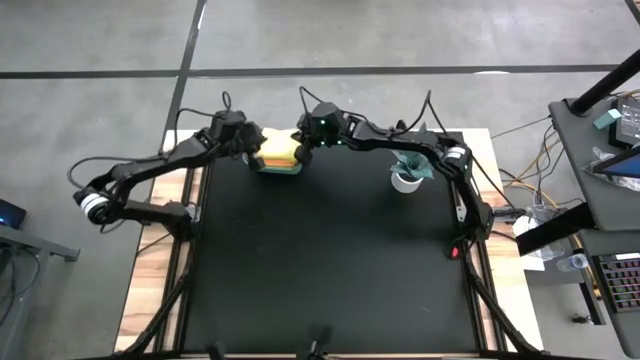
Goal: Fold microfiber towels
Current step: Put the yellow microfiber cloth into the blue bin
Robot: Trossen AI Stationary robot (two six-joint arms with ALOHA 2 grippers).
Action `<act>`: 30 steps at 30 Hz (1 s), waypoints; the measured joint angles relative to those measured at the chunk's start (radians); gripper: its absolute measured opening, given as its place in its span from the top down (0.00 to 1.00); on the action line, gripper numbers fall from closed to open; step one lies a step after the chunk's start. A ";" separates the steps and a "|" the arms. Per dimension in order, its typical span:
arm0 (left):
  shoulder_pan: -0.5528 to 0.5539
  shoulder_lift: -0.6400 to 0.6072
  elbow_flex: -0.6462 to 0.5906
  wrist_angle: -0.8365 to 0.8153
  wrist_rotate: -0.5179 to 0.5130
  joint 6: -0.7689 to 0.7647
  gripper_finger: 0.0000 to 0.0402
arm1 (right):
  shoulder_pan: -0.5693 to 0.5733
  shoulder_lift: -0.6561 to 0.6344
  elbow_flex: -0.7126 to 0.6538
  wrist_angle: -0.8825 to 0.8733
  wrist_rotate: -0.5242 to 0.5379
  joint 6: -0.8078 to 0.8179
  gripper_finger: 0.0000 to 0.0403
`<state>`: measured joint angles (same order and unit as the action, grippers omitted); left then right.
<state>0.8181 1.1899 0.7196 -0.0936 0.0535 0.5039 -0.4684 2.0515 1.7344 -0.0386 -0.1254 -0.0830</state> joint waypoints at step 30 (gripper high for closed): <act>-0.002 0.052 -0.047 0.030 0.080 0.009 1.00 | 0.029 0.031 -0.001 -0.083 -0.027 -0.025 0.98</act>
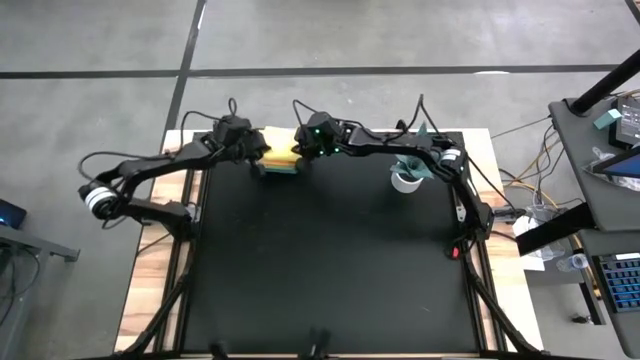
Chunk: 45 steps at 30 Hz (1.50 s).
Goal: Fold microfiber towels
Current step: Put the yellow microfiber cloth into the blue bin
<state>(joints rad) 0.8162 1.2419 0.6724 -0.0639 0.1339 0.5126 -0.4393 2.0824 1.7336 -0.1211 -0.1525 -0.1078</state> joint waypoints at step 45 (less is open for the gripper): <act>0.068 0.006 0.006 0.183 -0.008 0.025 1.00 | -0.066 0.040 0.042 0.102 0.094 0.002 0.98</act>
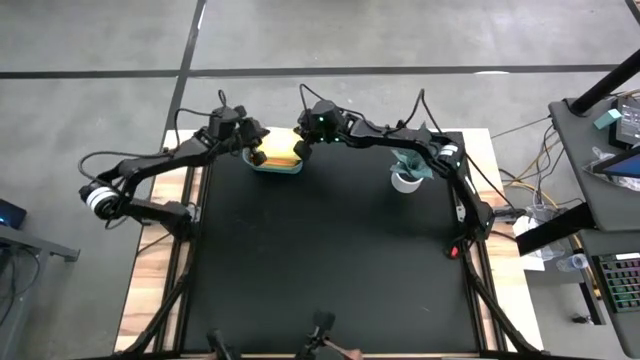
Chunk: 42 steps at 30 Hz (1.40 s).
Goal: Fold microfiber towels
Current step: Put the yellow microfiber cloth into the blue bin
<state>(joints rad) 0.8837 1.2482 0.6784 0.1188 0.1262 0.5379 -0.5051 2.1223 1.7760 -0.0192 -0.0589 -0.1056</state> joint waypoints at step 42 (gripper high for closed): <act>-0.090 -0.063 0.034 -0.267 -0.040 -0.011 1.00 | 0.022 -0.016 0.003 -0.103 -0.097 -0.007 0.98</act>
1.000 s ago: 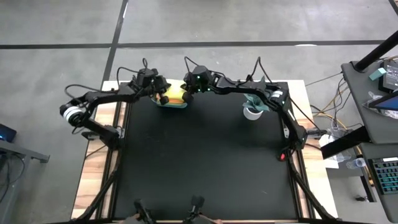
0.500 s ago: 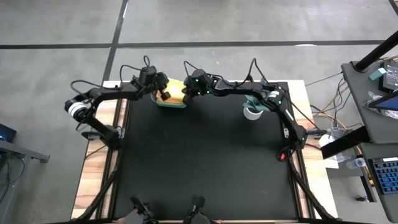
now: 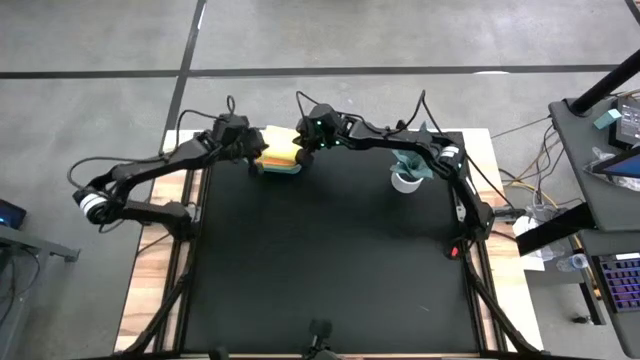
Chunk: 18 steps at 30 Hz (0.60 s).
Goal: Fold microfiber towels
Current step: Put the yellow microfiber cloth into the blue bin
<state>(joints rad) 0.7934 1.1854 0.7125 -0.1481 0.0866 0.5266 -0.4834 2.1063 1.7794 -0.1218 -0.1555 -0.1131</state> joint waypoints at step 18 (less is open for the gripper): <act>-0.047 0.145 0.009 -0.060 -0.172 0.034 1.00 | 0.001 -0.006 0.000 -0.038 0.000 -0.018 0.98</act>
<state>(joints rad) 0.7460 1.3301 0.7217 -0.2085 -0.0857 0.5603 -0.4820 2.1002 1.7790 -0.1600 -0.1556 -0.1314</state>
